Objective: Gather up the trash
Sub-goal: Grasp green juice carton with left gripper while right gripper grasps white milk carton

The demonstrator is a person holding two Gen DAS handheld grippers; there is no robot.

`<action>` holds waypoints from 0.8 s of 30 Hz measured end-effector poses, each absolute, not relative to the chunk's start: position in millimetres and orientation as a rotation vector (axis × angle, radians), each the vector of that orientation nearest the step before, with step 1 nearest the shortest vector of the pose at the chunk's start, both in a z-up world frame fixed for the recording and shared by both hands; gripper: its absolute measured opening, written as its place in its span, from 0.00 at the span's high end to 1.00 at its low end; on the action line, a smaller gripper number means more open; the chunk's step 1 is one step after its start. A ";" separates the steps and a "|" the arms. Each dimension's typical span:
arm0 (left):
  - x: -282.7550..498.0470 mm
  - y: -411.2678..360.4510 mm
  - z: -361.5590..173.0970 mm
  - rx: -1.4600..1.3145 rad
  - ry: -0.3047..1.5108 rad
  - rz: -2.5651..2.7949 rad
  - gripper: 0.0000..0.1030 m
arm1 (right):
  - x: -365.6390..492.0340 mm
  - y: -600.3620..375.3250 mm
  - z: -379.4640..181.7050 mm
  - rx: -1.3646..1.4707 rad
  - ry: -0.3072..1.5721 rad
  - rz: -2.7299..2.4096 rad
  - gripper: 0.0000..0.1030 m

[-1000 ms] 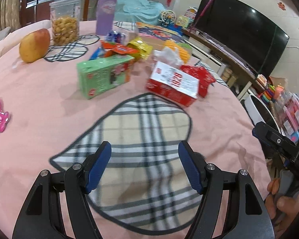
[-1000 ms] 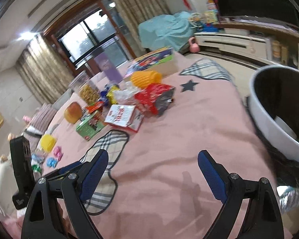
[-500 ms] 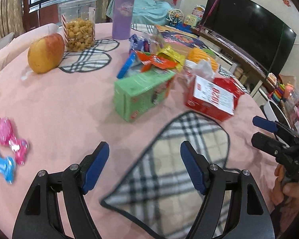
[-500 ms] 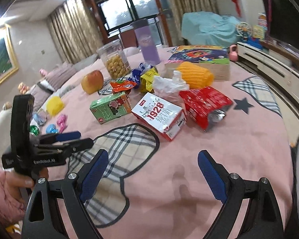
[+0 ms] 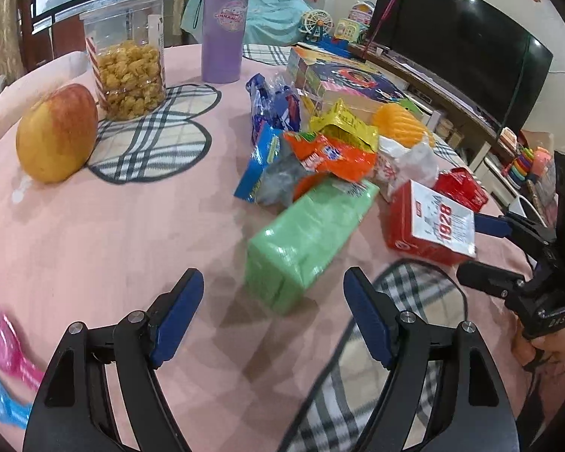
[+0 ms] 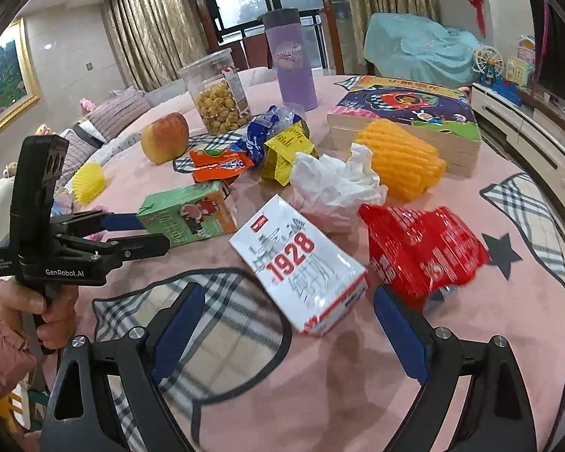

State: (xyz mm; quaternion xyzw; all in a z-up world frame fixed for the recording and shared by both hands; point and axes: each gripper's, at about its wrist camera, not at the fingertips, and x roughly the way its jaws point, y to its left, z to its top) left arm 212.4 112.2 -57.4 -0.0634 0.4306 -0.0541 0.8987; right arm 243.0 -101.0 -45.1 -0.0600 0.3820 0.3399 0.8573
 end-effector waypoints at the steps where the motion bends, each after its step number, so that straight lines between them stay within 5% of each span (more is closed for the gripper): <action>1: 213.3 111.1 -57.2 -0.133 0.892 -0.113 0.24 | 245.9 -99.4 -45.7 -0.131 0.805 0.717 0.10; 6: 218.0 104.1 -57.7 -0.119 0.869 -0.129 0.24 | 255.9 -96.3 -51.5 -0.130 0.823 0.698 0.11; 8: 216.4 96.5 -58.0 -0.086 0.862 -0.128 0.33 | 257.6 -97.9 -52.2 -0.116 0.827 0.688 0.14; 11: 213.0 84.4 -60.3 -0.053 0.880 -0.149 0.64 | 254.1 -100.0 -54.3 -0.122 0.845 0.643 0.33; 24: 160.1 51.1 -49.1 -0.106 0.833 -0.194 0.66 | 195.9 -157.2 -54.4 0.089 0.855 0.515 0.38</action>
